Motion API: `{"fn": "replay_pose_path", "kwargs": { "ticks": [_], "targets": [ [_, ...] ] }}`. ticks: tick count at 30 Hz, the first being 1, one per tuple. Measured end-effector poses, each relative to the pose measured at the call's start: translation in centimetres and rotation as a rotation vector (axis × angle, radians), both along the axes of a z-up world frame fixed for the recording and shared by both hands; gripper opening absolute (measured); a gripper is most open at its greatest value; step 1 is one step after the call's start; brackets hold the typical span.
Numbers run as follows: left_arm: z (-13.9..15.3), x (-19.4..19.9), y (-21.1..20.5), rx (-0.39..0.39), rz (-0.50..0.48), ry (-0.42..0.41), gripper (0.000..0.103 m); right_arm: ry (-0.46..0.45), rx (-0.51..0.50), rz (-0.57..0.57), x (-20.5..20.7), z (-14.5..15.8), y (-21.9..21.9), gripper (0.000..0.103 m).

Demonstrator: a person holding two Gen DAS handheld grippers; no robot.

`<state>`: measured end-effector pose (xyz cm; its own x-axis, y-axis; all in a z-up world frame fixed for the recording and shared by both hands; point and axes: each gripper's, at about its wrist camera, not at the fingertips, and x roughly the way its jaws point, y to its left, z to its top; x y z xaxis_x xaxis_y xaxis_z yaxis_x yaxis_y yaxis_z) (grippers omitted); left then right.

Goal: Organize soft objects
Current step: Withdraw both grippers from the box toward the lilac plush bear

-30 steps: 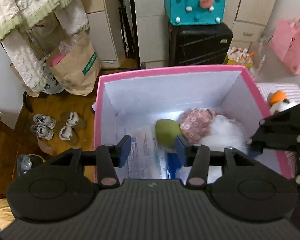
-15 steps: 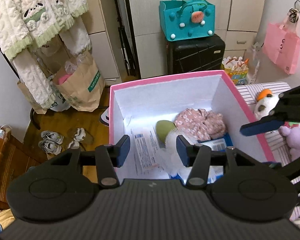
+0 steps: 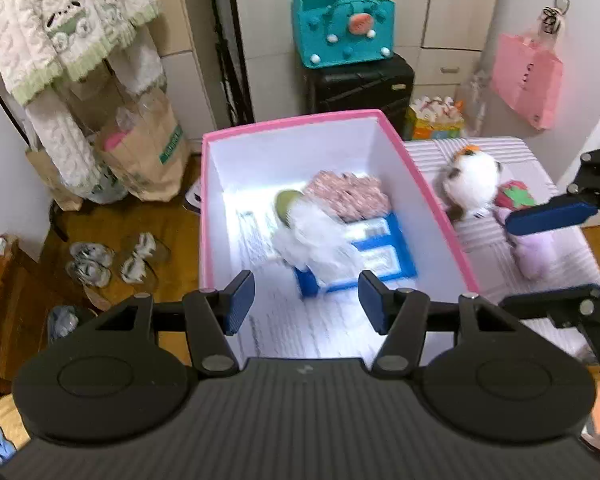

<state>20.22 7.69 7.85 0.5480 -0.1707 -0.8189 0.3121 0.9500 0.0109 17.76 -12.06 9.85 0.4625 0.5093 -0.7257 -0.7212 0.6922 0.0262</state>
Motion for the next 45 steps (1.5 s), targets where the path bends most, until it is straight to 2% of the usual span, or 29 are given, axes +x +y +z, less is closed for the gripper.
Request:
{"fn": "replay_pose_path", "kwargs": {
  "ticks": [3, 9, 17, 21, 29, 34, 40, 45],
  "targets": [
    [0.8, -1.3, -0.2, -0.016, -0.012, 0.014, 0.056, -0.013, 0.017, 0.008, -1.2, 0.8, -0.5, 0.053],
    [2.1, -4.2, -0.6, -0.014, -0.014, -0.019, 0.058, -0.046, 0.031, 0.018, -4.3, 1.9, -1.9, 0.053],
    [2.6, -7.2, -1.6, -0.009, -0.045, 0.018, 0.06, -0.086, 0.029, 0.028, -8.3, 2.5, -3.6, 0.054],
    [2.8, -8.8, -2.5, 0.001, -0.072, 0.021, 0.062, -0.114, 0.021, 0.032, -10.2, 2.3, -4.5, 0.059],
    [2.3, -11.7, -5.0, 0.031, -0.146, 0.029, 0.064, -0.117, 0.012, 0.001, -13.0, 0.9, -6.6, 0.061],
    [1.4, -13.0, -6.9, 0.038, -0.204, 0.052, 0.065, -0.089, 0.027, -0.05, -14.3, -0.5, -8.7, 0.063],
    [0.2, -13.2, -8.9, 0.041, -0.257, 0.078, 0.068, -0.044, 0.036, -0.121, -14.8, -2.6, -11.5, 0.064],
    [-1.6, -12.1, -10.4, 0.012, -0.253, 0.071, 0.068, 0.011, 0.032, -0.166, -14.1, -4.7, -13.4, 0.064]
  ]
}}
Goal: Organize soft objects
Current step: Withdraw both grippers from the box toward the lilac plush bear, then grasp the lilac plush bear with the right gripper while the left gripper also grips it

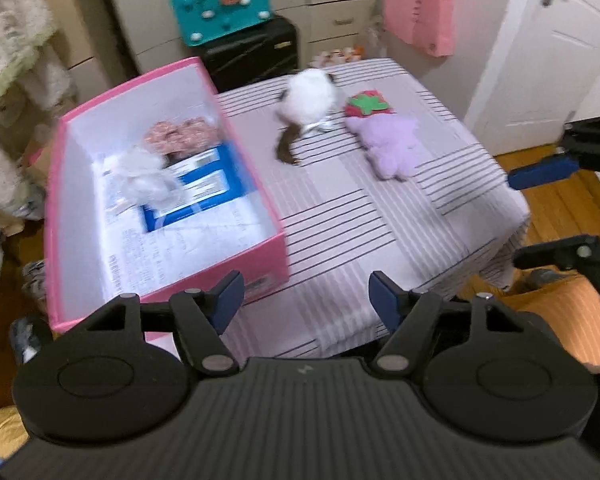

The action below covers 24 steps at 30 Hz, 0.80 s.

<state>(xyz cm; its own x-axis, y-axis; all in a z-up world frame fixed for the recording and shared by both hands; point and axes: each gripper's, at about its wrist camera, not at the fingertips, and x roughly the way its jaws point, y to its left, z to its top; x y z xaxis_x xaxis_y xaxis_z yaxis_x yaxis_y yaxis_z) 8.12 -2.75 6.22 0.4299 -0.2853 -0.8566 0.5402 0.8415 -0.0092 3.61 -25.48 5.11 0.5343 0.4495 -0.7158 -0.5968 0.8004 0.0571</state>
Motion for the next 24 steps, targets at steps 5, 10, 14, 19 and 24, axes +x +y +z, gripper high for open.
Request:
{"fn": "replay_pose_path", "kwargs": {
  "ticks": [5, 10, 14, 19, 24],
  "targets": [
    [-1.5, 1.0, -1.0, -0.059, -0.012, -0.006, 0.068, 0.033, 0.018, -0.014, 0.9, -2.3, -1.7, 0.064],
    [-2.0, 1.7, -2.4, -0.14, -0.019, -0.055, 0.066, 0.045, 0.035, -0.035, 2.2, -4.6, -3.1, 0.064],
    [-1.6, 1.7, -3.9, -0.203, -0.046, -0.049, 0.066, 0.046, 0.067, -0.09, 3.7, -6.4, -4.4, 0.064],
    [-1.6, 2.2, -6.4, -0.218, -0.09, -0.06, 0.066, 0.022, 0.138, -0.134, 5.4, -8.2, -5.8, 0.064],
    [-3.5, 3.7, -8.5, -0.223, -0.099, -0.077, 0.066, -0.017, 0.177, -0.225, 7.0, -10.6, -6.0, 0.066]
  ]
}}
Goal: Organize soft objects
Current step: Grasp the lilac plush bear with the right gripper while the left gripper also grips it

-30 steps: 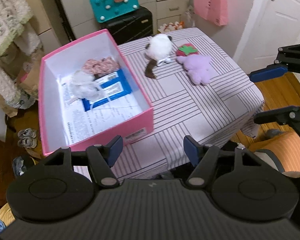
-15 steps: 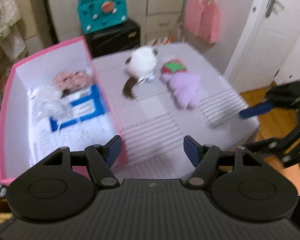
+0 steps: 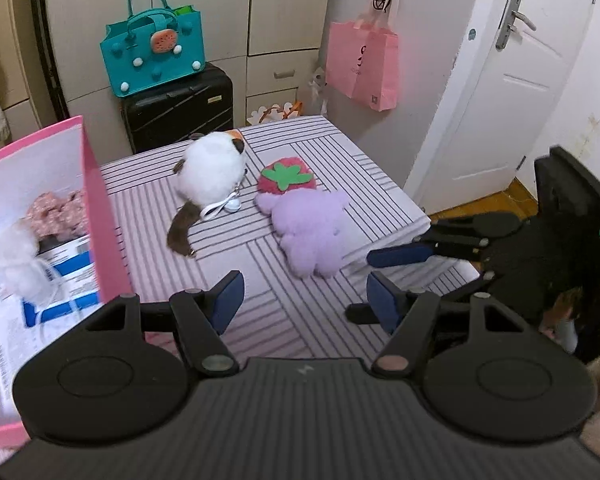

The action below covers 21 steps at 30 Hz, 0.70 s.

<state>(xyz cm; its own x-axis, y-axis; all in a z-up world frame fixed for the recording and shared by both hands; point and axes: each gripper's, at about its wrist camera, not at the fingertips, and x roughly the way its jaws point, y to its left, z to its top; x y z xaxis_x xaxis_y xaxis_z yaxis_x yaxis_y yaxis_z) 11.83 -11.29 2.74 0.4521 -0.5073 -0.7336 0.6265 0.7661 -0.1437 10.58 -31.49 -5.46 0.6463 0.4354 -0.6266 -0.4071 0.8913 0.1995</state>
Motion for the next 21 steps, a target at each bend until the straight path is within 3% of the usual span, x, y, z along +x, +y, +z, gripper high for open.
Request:
{"fn": "replay_pose_path", "kwargs": {
  "ticks": [6, 10, 15, 18, 21],
  "targets": [
    [-2.7, 2.8, -1.6, -0.047, 0.044, 0.008, 0.065, -0.047, 0.019, -0.102, 1.6, -1.4, -0.2, 0.075],
    [-4.6, 4.7, -2.7, -0.073, 0.053, 0.053, 0.065, -0.062, 0.024, -0.158, 2.5, -1.9, -0.5, 0.088],
    [-6.3, 6.4, -4.0, -0.093, 0.074, 0.061, 0.064, -0.077, -0.02, -0.181, 3.4, -2.5, 0.0, 0.091],
    [-7.0, 7.3, -4.6, -0.059, 0.143, 0.043, 0.062, -0.068, -0.04, -0.218, 4.2, -3.0, 0.2, 0.094],
    [-7.2, 8.0, -4.9, -0.064, 0.151, 0.05, 0.062, -0.077, -0.027, -0.214, 4.5, -3.4, 0.1, 0.095]
  ]
}}
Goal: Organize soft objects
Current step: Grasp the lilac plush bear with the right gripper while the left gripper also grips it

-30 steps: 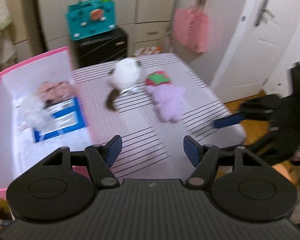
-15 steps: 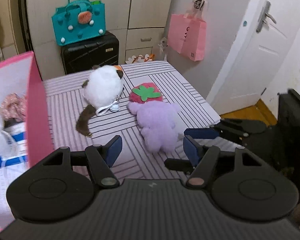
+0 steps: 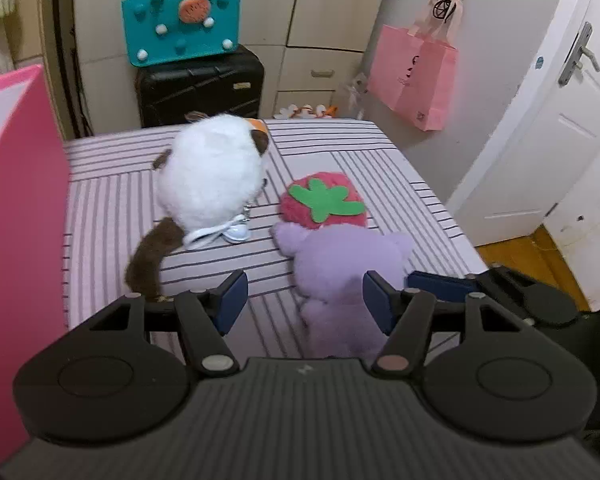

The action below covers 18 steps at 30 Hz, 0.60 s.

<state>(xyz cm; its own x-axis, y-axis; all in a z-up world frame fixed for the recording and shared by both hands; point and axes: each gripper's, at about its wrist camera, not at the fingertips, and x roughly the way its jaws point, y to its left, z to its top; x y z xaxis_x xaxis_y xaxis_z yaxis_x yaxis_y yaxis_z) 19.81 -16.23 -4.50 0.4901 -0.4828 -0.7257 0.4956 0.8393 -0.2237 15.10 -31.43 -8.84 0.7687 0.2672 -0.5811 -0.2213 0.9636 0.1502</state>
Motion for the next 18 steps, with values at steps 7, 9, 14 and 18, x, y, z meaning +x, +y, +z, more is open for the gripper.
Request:
{"fn": "replay_pose_path", "kwargs": {
  "ticks": [7, 9, 14, 18],
  "targets": [
    [-1.3, 0.3, -0.2, -0.089, -0.027, 0.177, 0.04, -0.07, -0.03, 0.058, -1.0, -0.2, 0.4, 0.095],
    [-1.6, -0.1, 0.0, -0.125, -0.022, 0.218, 0.036, -0.045, -0.082, 0.083, -1.1, -0.2, 0.5, 0.095],
    [-1.8, -0.8, 0.1, -0.165, -0.023, 0.272, 0.033, -0.026, -0.136, 0.089, -0.9, -0.4, 0.7, 0.095],
    [-1.2, -1.2, -0.2, -0.109, 0.021, 0.176, 0.037, -0.013, -0.184, 0.084, -0.3, -0.3, 1.0, 0.095]
  ]
}}
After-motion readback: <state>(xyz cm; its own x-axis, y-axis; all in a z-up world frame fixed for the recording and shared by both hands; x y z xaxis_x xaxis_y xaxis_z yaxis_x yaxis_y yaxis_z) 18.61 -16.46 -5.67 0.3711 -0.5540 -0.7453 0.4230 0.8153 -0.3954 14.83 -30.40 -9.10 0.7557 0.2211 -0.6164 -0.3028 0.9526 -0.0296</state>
